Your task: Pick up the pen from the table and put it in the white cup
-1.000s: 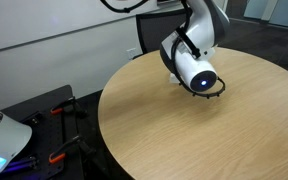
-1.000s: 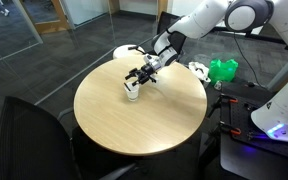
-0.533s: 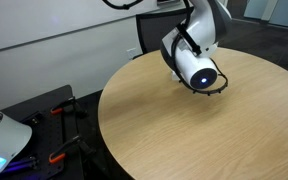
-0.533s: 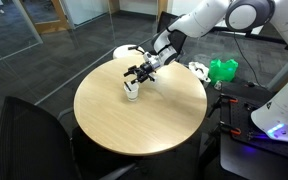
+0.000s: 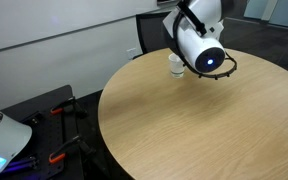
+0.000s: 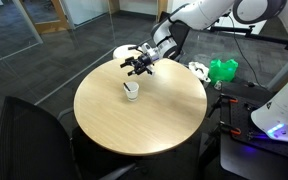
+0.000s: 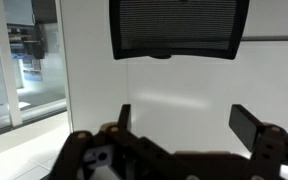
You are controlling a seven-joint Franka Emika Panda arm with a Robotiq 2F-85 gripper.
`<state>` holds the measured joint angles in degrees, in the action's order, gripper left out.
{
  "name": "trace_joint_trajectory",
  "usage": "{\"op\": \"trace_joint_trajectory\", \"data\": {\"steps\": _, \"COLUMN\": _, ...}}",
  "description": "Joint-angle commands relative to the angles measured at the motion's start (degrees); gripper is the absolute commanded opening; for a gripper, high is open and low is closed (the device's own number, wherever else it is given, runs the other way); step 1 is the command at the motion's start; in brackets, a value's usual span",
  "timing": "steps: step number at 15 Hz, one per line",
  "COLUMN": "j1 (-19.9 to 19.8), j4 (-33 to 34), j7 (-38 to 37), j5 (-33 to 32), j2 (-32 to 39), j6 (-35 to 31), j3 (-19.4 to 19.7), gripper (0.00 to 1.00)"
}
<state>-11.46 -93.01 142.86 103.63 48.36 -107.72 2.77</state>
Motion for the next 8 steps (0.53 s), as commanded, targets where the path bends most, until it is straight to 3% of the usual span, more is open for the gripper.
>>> {"op": "trace_joint_trajectory", "data": {"steps": 1, "j1": 1.28, "j4": -4.63, "j7": 1.43, "j5": 1.15, "j2": -5.83, "j6": -0.15, "j3": 1.08, "gripper": 1.0}}
{"op": "trace_joint_trajectory", "data": {"steps": 6, "j1": 1.38, "j4": -8.16, "j7": 1.18, "j5": 0.93, "j2": -11.13, "j6": 0.45, "j3": 1.24, "gripper": 1.0}}
{"op": "trace_joint_trajectory", "data": {"steps": 7, "j1": 1.3, "j4": -3.82, "j7": -0.24, "j5": 0.49, "j2": -6.92, "j6": 0.72, "j3": 1.38, "gripper": 1.0}}
{"op": "trace_joint_trajectory", "data": {"steps": 8, "j1": 1.32, "j4": -4.1, "j7": -0.32, "j5": 0.48, "j2": -7.44, "j6": 0.72, "j3": 1.43, "gripper": 1.0}}
